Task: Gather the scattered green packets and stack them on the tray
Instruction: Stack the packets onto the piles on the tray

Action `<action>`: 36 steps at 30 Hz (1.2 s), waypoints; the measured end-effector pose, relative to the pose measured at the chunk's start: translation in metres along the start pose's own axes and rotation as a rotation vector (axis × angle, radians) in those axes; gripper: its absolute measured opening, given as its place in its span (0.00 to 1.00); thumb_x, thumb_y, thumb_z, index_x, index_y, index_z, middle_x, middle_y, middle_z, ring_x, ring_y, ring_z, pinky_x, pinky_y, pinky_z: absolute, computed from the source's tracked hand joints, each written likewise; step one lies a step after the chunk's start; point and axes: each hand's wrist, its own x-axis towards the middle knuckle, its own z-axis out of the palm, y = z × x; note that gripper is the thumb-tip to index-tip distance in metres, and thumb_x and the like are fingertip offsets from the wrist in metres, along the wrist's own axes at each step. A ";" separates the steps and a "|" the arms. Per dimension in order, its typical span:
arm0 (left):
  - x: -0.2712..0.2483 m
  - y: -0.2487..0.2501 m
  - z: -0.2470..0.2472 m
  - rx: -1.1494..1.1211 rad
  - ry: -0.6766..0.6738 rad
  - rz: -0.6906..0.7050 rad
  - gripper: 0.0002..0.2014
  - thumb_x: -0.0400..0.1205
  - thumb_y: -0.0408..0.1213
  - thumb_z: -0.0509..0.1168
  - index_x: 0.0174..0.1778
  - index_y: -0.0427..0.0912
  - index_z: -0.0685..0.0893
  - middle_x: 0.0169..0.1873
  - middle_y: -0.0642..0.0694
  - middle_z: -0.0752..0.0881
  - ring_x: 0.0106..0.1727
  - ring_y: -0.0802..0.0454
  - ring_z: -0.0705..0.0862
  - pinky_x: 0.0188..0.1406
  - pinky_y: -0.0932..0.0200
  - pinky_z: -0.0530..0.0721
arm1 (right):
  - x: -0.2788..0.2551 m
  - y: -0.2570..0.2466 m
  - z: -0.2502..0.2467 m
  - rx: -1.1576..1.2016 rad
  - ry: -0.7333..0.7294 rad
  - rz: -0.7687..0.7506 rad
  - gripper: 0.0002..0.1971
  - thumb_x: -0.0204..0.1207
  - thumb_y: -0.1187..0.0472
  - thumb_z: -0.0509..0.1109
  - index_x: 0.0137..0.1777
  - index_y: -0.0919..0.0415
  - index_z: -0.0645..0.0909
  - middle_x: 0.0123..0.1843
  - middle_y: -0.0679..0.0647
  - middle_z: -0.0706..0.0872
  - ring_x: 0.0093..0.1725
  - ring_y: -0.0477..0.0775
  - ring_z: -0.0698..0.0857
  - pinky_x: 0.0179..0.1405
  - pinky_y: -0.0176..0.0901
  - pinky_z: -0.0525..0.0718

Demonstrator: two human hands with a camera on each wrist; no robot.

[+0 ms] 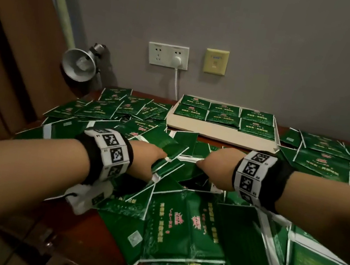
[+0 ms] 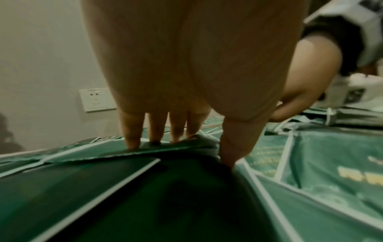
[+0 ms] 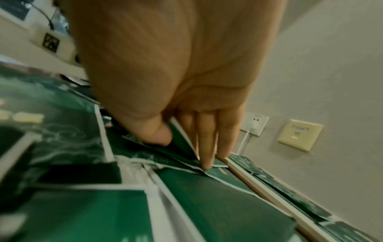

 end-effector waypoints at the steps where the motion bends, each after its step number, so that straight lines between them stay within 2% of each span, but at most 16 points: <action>1: -0.005 0.000 -0.002 -0.015 0.011 -0.004 0.27 0.81 0.48 0.66 0.76 0.45 0.72 0.70 0.44 0.79 0.68 0.44 0.79 0.68 0.49 0.78 | -0.004 0.001 0.001 0.000 0.009 0.006 0.17 0.80 0.63 0.62 0.68 0.54 0.79 0.49 0.52 0.86 0.46 0.57 0.85 0.34 0.42 0.80; 3: -0.013 -0.001 -0.004 -0.023 0.061 -0.003 0.20 0.82 0.40 0.65 0.71 0.46 0.77 0.64 0.44 0.83 0.63 0.45 0.82 0.64 0.49 0.81 | -0.016 0.006 0.003 0.064 0.008 0.032 0.20 0.81 0.63 0.61 0.71 0.50 0.78 0.58 0.51 0.86 0.55 0.56 0.86 0.43 0.42 0.80; 4: -0.016 -0.001 -0.005 -0.021 0.095 -0.002 0.18 0.82 0.35 0.65 0.69 0.47 0.80 0.61 0.45 0.85 0.60 0.46 0.83 0.61 0.50 0.82 | -0.023 0.009 0.004 0.097 -0.001 0.045 0.19 0.82 0.62 0.60 0.70 0.48 0.79 0.58 0.50 0.86 0.55 0.55 0.85 0.43 0.41 0.79; 8: -0.035 0.003 -0.022 0.069 0.257 0.004 0.15 0.77 0.32 0.67 0.57 0.53 0.84 0.48 0.52 0.85 0.51 0.48 0.84 0.46 0.54 0.82 | -0.056 0.028 0.002 0.187 -0.025 0.137 0.12 0.81 0.56 0.61 0.54 0.52 0.85 0.48 0.50 0.87 0.47 0.54 0.83 0.43 0.40 0.79; 10: -0.042 0.010 -0.034 0.058 0.312 0.032 0.18 0.76 0.30 0.64 0.58 0.55 0.82 0.46 0.55 0.83 0.47 0.51 0.82 0.41 0.55 0.82 | -0.068 0.040 0.000 0.277 -0.008 0.197 0.10 0.79 0.57 0.62 0.51 0.53 0.85 0.46 0.51 0.86 0.47 0.54 0.83 0.47 0.42 0.82; 13: -0.038 0.029 -0.043 -0.018 0.278 0.091 0.23 0.76 0.26 0.61 0.63 0.54 0.79 0.47 0.54 0.80 0.40 0.56 0.77 0.31 0.63 0.75 | -0.072 0.051 0.005 0.380 -0.032 0.258 0.10 0.77 0.56 0.64 0.53 0.55 0.85 0.48 0.52 0.85 0.48 0.55 0.82 0.49 0.42 0.82; 14: -0.034 0.036 -0.042 -0.037 0.263 0.110 0.24 0.77 0.25 0.62 0.65 0.54 0.78 0.50 0.53 0.81 0.43 0.55 0.79 0.33 0.63 0.77 | -0.070 0.052 0.008 0.392 -0.045 0.280 0.12 0.76 0.55 0.65 0.55 0.56 0.85 0.50 0.53 0.86 0.50 0.55 0.83 0.51 0.43 0.83; 16: -0.024 0.047 -0.031 -0.035 0.244 0.116 0.25 0.77 0.27 0.66 0.68 0.53 0.76 0.59 0.50 0.82 0.56 0.51 0.80 0.49 0.55 0.85 | -0.063 0.051 0.016 0.358 -0.052 0.305 0.15 0.75 0.54 0.66 0.59 0.57 0.85 0.55 0.56 0.87 0.54 0.58 0.85 0.53 0.45 0.85; 18: -0.013 0.052 -0.021 0.086 0.292 0.087 0.25 0.76 0.31 0.69 0.69 0.52 0.75 0.62 0.48 0.79 0.63 0.49 0.75 0.63 0.48 0.81 | -0.059 0.048 0.022 0.303 -0.021 0.301 0.18 0.75 0.51 0.69 0.62 0.56 0.83 0.57 0.56 0.87 0.56 0.59 0.85 0.49 0.44 0.84; 21: -0.009 0.055 -0.006 0.075 0.350 -0.045 0.20 0.80 0.53 0.64 0.65 0.48 0.75 0.60 0.45 0.76 0.58 0.48 0.76 0.57 0.48 0.83 | -0.052 0.039 0.030 0.325 -0.010 0.242 0.25 0.74 0.42 0.72 0.66 0.55 0.77 0.59 0.54 0.85 0.56 0.57 0.83 0.47 0.42 0.79; 23: -0.007 0.061 0.005 0.070 0.188 -0.124 0.34 0.76 0.70 0.58 0.69 0.48 0.72 0.63 0.42 0.75 0.59 0.45 0.79 0.54 0.47 0.85 | -0.045 0.033 0.032 0.335 -0.013 0.227 0.30 0.71 0.38 0.73 0.66 0.57 0.78 0.59 0.55 0.85 0.56 0.58 0.84 0.50 0.44 0.82; 25: -0.004 0.070 0.013 0.121 0.081 -0.166 0.42 0.72 0.75 0.59 0.73 0.48 0.69 0.68 0.40 0.72 0.65 0.40 0.76 0.59 0.42 0.81 | -0.039 0.030 0.032 0.363 -0.002 0.230 0.31 0.69 0.38 0.75 0.64 0.59 0.81 0.57 0.57 0.88 0.56 0.59 0.86 0.50 0.47 0.84; 28: -0.002 0.077 0.012 0.130 0.117 -0.149 0.35 0.76 0.66 0.64 0.71 0.45 0.70 0.67 0.39 0.71 0.67 0.38 0.74 0.62 0.41 0.78 | -0.037 0.028 0.028 0.443 -0.021 0.211 0.26 0.71 0.44 0.75 0.61 0.63 0.84 0.53 0.59 0.89 0.48 0.59 0.86 0.44 0.45 0.82; 31: -0.004 0.073 0.008 0.126 0.116 -0.055 0.24 0.78 0.47 0.70 0.65 0.42 0.72 0.61 0.39 0.74 0.61 0.39 0.79 0.59 0.45 0.82 | -0.037 0.027 0.029 0.491 -0.052 0.193 0.16 0.74 0.50 0.72 0.50 0.65 0.84 0.40 0.56 0.79 0.38 0.53 0.75 0.37 0.40 0.75; 33: -0.008 0.068 0.006 0.154 0.144 0.001 0.18 0.80 0.39 0.69 0.62 0.41 0.73 0.57 0.40 0.76 0.57 0.41 0.82 0.53 0.50 0.83 | -0.037 0.027 0.029 0.494 -0.055 0.206 0.09 0.76 0.54 0.70 0.43 0.59 0.78 0.40 0.55 0.75 0.38 0.53 0.72 0.33 0.40 0.72; 36: -0.013 0.059 0.002 0.111 0.295 0.053 0.10 0.82 0.28 0.63 0.57 0.42 0.77 0.51 0.44 0.81 0.53 0.43 0.83 0.48 0.53 0.81 | -0.041 0.027 0.027 0.491 -0.059 0.227 0.07 0.76 0.56 0.70 0.44 0.58 0.76 0.41 0.55 0.76 0.38 0.54 0.73 0.33 0.39 0.72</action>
